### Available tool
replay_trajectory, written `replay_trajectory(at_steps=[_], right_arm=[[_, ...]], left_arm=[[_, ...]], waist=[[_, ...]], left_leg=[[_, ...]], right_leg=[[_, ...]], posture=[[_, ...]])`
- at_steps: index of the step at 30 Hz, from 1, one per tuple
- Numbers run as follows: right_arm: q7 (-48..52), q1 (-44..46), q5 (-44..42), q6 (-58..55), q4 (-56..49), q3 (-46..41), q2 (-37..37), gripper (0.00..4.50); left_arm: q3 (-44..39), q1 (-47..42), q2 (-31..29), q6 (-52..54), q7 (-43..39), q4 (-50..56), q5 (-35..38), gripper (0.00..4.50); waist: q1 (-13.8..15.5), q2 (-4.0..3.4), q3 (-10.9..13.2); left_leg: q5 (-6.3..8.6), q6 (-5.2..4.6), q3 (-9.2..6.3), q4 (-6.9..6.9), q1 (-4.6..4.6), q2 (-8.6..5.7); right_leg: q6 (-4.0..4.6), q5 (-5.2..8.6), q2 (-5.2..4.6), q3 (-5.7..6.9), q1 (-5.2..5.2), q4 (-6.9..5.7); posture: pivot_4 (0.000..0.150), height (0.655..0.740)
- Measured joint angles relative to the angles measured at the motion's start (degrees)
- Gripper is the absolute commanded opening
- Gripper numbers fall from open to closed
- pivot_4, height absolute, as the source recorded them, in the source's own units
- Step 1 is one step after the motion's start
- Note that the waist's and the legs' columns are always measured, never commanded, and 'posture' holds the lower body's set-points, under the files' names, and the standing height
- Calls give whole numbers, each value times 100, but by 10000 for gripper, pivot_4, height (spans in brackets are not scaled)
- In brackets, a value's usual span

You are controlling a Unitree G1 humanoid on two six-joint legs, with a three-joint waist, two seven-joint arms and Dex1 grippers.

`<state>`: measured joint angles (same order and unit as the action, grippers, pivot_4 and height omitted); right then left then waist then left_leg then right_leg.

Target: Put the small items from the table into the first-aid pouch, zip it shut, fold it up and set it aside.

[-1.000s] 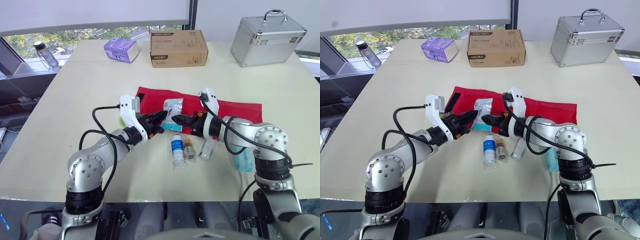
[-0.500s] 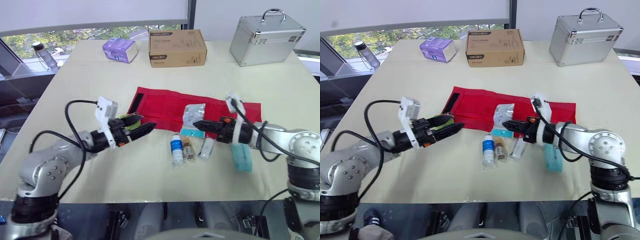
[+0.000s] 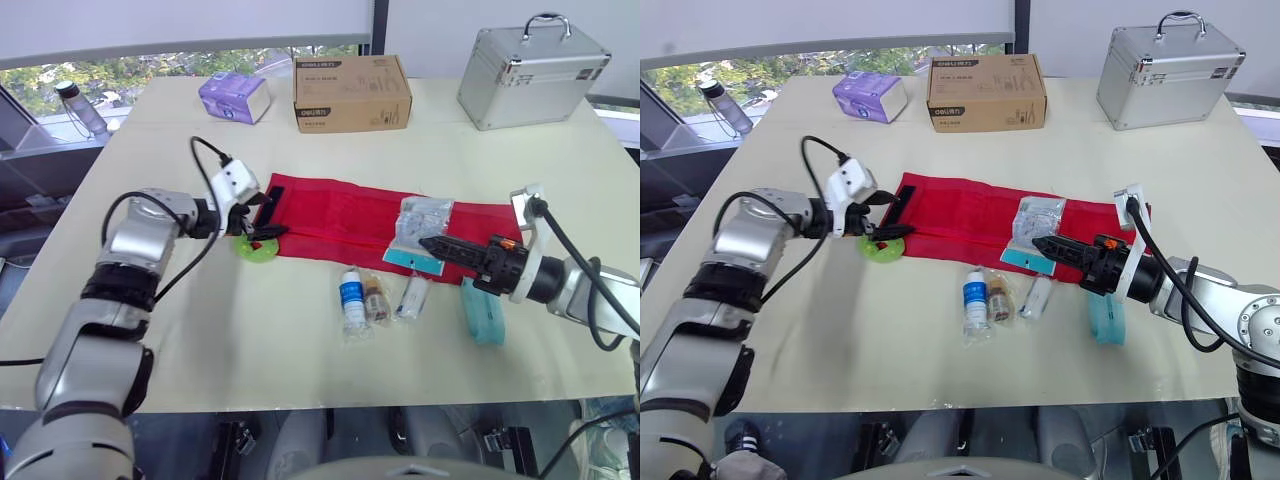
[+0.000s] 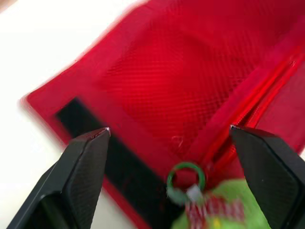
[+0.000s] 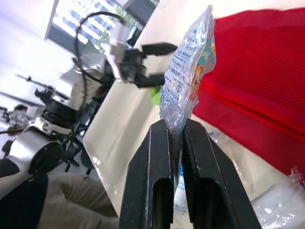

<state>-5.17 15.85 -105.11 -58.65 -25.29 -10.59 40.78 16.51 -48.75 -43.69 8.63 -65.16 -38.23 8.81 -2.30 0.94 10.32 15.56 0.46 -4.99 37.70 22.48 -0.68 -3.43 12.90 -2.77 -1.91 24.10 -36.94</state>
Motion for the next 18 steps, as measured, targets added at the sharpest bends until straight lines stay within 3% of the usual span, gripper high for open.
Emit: replay_trajectory(at_steps=[4, 10, 14, 18], right_arm=[[-60, -147, -113, 265, -207, 78, 112, 0], [-102, -326, -208, 539, -360, 87, 298, 0], [-102, -381, -260, 651, -417, 93, 388, 0], [-95, -480, -314, 719, -474, 97, 455, 0]], left_arm=[[155, -342, 183, -497, -564, -593, -381, 42698], [149, -676, 442, -1250, -632, -1168, -870, 42698], [139, -729, 529, -1502, -629, -1340, -1026, 30306], [88, -722, 616, -1555, -746, -1386, -1080, 10727]], waist=[[-3, 1, 0], [14, 2, 1], [19, 3, 1], [18, 3, 1]], left_leg=[[-1, 1, -2, 4, 49, 0], [0, 0, -4, 30, 49, -3], [0, -1, -5, 60, 48, -4], [-1, -1, -9, 65, 44, -4]], right_leg=[[0, -1, -2, 6, 49, -15], [-1, -1, -6, 9, 48, -43], [-1, 0, -5, 8, 48, -78], [-1, 0, -2, 7, 46, -92]], posture=[[1500, 7400], [1500, 7400], [1500, 7400], [1500, 7400]])
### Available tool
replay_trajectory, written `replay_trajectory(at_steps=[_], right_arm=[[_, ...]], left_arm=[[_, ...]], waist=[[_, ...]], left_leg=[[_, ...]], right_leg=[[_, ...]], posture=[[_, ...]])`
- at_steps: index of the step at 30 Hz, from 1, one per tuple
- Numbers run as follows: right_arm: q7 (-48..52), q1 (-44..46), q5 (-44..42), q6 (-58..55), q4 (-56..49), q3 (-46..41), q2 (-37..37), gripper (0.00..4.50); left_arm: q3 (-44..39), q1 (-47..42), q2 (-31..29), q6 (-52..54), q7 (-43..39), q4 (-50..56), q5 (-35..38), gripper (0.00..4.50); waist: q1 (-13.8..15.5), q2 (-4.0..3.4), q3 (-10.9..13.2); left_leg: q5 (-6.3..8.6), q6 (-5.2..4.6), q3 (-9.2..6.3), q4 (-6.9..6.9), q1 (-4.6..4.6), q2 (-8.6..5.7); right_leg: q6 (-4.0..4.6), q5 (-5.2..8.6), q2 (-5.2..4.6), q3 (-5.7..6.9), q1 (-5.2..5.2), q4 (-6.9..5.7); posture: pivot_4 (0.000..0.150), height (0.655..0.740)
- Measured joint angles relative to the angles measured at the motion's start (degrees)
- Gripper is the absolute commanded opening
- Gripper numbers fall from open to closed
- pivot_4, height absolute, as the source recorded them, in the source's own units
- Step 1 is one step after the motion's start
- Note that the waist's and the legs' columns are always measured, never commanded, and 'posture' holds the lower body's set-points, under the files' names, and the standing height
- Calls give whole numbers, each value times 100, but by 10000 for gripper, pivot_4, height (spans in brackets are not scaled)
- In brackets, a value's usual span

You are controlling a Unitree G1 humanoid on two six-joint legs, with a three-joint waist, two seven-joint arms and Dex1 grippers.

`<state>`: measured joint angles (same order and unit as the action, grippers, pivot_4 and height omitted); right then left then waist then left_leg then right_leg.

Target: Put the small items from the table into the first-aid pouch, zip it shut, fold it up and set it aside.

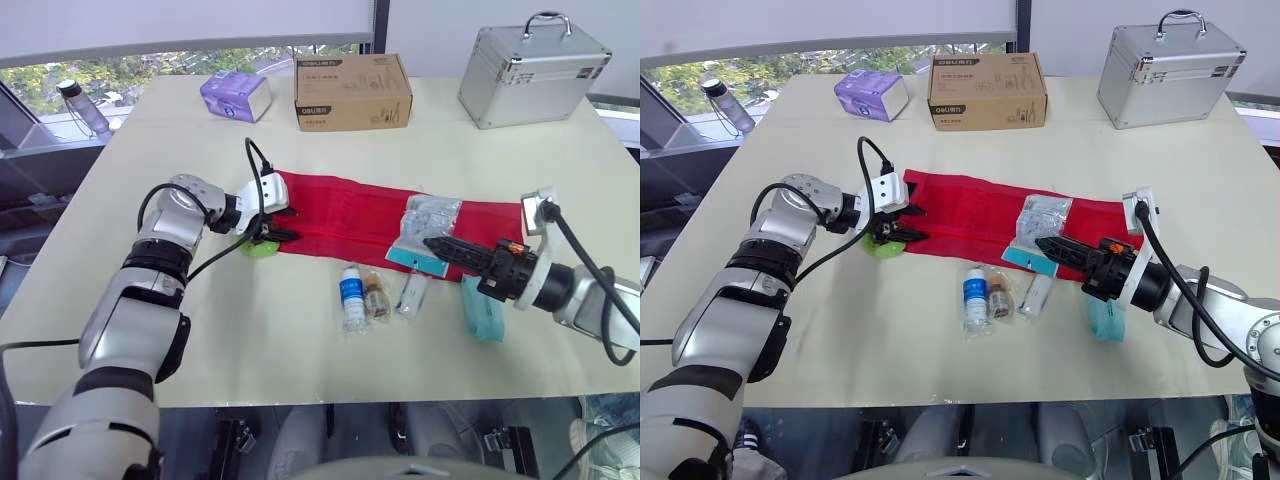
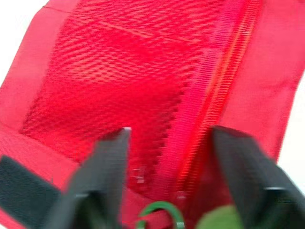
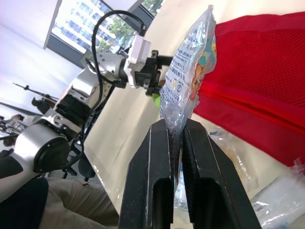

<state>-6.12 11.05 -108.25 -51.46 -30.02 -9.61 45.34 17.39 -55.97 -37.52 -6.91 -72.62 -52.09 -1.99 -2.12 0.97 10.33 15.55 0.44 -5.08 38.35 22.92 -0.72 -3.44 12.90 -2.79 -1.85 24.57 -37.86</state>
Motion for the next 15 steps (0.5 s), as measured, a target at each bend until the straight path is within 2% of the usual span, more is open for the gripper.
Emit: replay_trajectory(at_steps=[1, 2, 3, 6, 10, 15], right_arm=[[6, -29, 0, 23, 0, 0, 29, 0], [16, -63, -1, 33, 1, 0, 60, 0], [62, -103, -1, 35, 2, -1, 108, 0], [144, -206, -2, 34, 29, -36, 258, 0], [310, -317, -18, 26, 84, -101, 477, 0], [323, -36, -200, 43, 193, -65, 623, 0]], left_arm=[[-65, 18, 24, 53, -30, 12, 8, 4544], [-128, 47, 39, 122, -45, 38, 31, 859], [-213, 130, 45, 326, -89, 169, 106, 91], [-440, 430, 96, 949, -126, 605, 333, 91], [-754, 1041, 163, 2267, -61, 1906, 795, 91], [-1080, 1671, 712, 4524, 920, 3941, 1417, 91]], waist=[[-1, 0, 0], [-4, 0, 0], [-6, 0, 0], [-13, 0, 0], [-9, 2, 1], [22, 5, 2]], left_leg=[[0, 0, 0, 0, 0, 0], [0, 0, 0, 0, 0, 0], [0, 0, 0, 0, 1, 0], [0, 0, 0, 0, 1, 0], [0, 0, -1, 2, -1, 2], [0, 1, -5, 9, 2, 1]], right_leg=[[0, 0, 0, 0, 0, -1], [0, 0, 0, 0, 0, -2], [0, 0, -1, 0, 0, 0], [-1, 1, -2, -1, 1, 2], [-1, 1, -3, -3, 0, -3], [-1, 0, -3, 1, -1, -4]], posture=[[1500, 7400], [1500, 7400], [1500, 7400], [1500, 7400], [1500, 7400], [1500, 7400]])
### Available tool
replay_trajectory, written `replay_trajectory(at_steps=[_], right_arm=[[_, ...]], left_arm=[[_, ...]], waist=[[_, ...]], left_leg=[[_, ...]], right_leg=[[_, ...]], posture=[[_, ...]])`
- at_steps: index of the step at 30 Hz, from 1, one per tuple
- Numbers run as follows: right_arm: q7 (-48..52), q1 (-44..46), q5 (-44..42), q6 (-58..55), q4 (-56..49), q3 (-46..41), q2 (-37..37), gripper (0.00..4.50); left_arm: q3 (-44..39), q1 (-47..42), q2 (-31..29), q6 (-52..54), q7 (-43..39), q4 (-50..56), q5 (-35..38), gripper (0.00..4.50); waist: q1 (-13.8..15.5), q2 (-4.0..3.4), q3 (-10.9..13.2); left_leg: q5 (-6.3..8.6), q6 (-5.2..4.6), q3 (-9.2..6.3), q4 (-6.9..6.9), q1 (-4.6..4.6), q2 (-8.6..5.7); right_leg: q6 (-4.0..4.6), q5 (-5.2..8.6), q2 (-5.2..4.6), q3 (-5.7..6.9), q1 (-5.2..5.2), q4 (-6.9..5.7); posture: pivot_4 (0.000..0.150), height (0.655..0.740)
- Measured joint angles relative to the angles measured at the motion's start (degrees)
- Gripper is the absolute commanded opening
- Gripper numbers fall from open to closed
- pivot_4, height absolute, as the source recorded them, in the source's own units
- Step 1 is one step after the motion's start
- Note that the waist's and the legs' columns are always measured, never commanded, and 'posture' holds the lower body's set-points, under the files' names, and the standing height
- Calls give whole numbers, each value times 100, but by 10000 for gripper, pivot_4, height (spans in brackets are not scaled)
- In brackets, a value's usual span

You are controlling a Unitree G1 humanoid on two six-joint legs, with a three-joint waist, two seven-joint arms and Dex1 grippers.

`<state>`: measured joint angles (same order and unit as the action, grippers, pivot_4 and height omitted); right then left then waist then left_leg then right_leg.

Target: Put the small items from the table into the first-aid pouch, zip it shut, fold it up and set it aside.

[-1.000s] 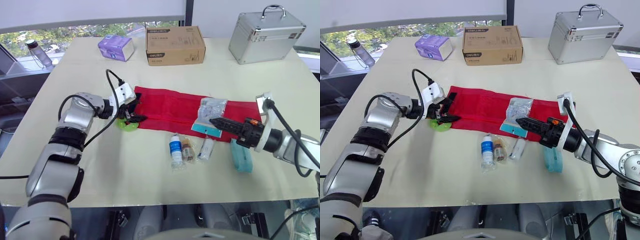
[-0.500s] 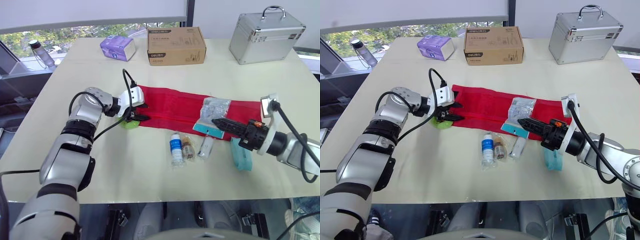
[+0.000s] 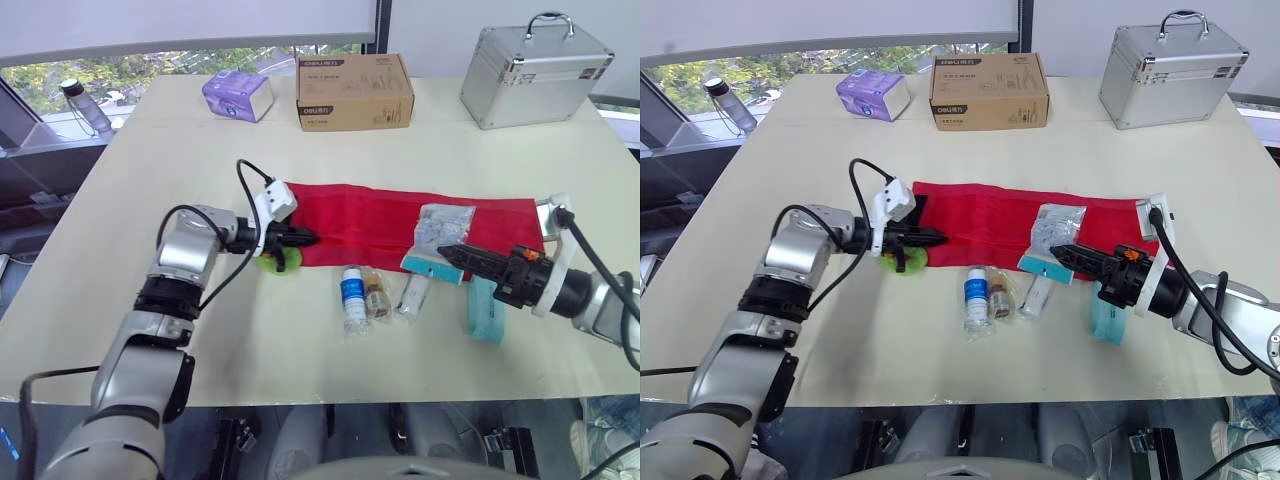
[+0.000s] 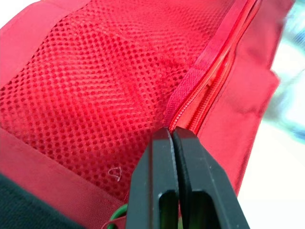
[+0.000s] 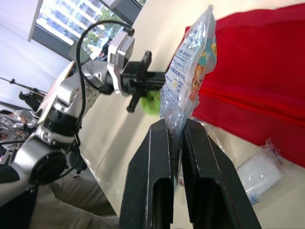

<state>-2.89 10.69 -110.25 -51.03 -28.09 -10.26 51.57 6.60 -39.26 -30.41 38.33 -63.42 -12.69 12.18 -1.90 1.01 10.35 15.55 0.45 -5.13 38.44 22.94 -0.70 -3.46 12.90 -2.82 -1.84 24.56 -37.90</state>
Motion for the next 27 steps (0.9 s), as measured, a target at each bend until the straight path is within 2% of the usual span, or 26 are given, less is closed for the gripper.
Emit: replay_trajectory(at_steps=[6, 10, 15, 27], right_arm=[[-391, 876, 8, 61, 436, 829, -602, 0], [-501, 1315, 285, -32, 904, 1268, -976, 0], [-454, 1587, 560, -271, 1524, 1493, -1265, 0], [-99, 2102, 1262, -1026, 2940, 1692, -2351, 0]], left_arm=[[-461, 83, 787, 1698, 1533, 1425, 366, 91], [-451, 234, 1193, 2102, 2206, 1782, 433, 91], [-377, 290, 1197, 1962, 2358, 1878, 491, 91], [-368, 312, 841, 988, 1932, 1435, 605, 91]], waist=[[-42, 0, -1], [-21, 0, -1], [-3, -1, -1], [-29, -3, -3]], left_leg=[[0, 1, 4, -4, -10, 2], [-1, 3, 5, -3, -8, -1], [-2, 3, 7, -3, -8, -2], [-2, 3, 10, -4, -9, -2]], right_leg=[[0, 0, 4, -2, -1, -2], [1, 0, 2, -3, -1, -2], [1, 0, 2, -5, -1, -1], [2, -1, 3, -7, 1, -4]], posture=[[1500, 7400], [1500, 7400], [1500, 7400], [1500, 7400]])
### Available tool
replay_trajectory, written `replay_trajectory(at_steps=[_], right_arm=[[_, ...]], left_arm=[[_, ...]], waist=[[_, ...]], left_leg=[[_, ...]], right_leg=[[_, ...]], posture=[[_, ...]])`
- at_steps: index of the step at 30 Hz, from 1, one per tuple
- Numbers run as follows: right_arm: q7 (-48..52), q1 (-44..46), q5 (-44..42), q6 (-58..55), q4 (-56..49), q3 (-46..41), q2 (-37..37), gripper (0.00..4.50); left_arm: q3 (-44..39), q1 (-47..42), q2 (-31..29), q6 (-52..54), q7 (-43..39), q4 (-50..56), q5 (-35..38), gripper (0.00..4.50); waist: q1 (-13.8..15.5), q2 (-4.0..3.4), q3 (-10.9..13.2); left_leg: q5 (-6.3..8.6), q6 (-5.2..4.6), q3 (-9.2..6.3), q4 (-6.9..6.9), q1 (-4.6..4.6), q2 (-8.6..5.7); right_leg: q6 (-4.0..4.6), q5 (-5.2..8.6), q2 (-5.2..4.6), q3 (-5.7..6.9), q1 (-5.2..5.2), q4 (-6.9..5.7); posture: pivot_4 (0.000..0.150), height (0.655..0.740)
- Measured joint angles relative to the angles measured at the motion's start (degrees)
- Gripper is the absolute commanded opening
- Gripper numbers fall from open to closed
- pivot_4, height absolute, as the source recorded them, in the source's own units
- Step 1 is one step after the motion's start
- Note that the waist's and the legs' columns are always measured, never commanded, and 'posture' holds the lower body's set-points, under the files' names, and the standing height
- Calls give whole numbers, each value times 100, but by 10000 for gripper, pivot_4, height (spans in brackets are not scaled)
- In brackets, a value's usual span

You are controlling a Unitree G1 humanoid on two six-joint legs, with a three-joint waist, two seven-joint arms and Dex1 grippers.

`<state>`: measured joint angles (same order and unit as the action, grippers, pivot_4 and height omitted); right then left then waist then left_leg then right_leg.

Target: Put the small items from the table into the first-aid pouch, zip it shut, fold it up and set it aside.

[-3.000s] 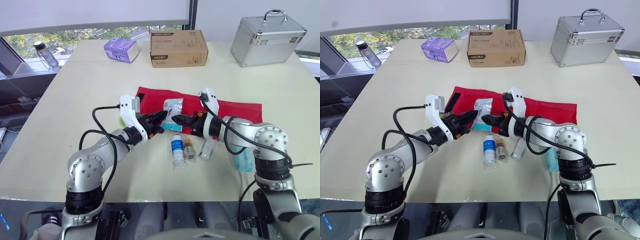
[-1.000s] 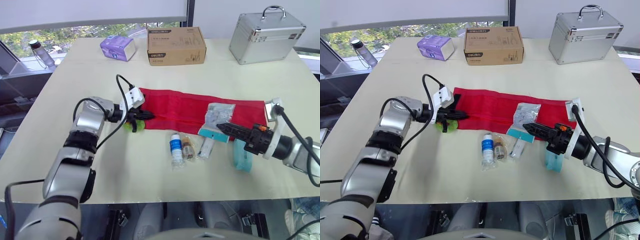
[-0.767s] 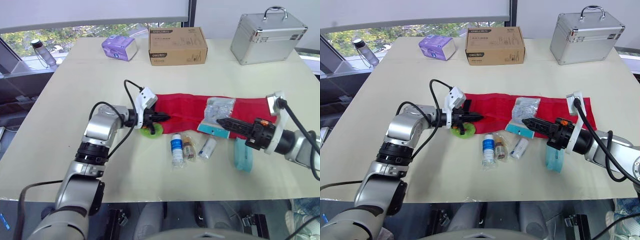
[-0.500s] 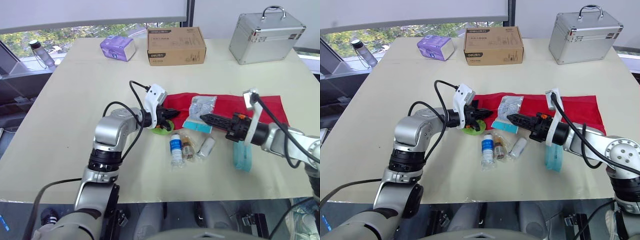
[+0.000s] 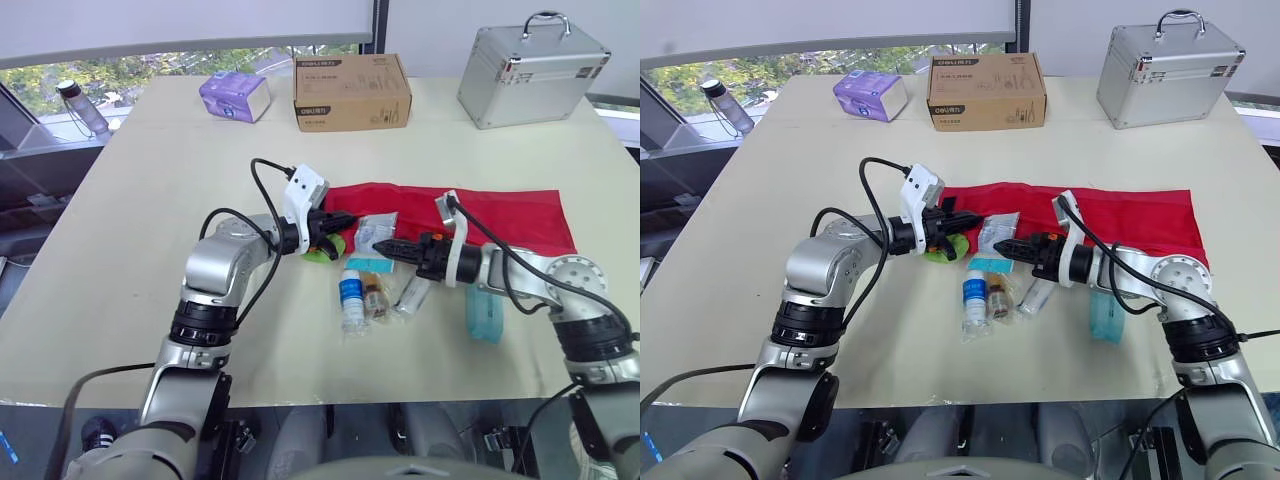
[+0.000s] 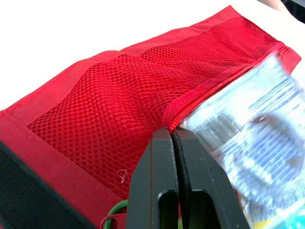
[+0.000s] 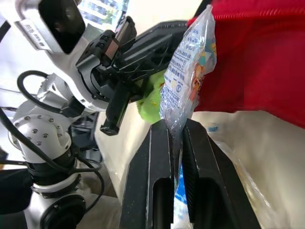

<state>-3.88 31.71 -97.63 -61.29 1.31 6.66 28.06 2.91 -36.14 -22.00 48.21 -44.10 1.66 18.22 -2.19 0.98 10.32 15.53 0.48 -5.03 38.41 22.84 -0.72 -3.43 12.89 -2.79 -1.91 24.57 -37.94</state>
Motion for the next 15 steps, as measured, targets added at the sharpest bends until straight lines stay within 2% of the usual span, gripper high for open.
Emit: replay_trajectory(at_steps=[15], right_arm=[[91, 610, 1335, -671, 1192, -165, -1080, 0]], left_arm=[[-12, 328, -311, -112, -364, 58, 292, 91]], waist=[[-24, -2, -1]], left_leg=[[0, 0, -1, -2, -2, 0]], right_leg=[[0, 0, 1, 0, 2, -3]], posture=[[1500, 7400]])
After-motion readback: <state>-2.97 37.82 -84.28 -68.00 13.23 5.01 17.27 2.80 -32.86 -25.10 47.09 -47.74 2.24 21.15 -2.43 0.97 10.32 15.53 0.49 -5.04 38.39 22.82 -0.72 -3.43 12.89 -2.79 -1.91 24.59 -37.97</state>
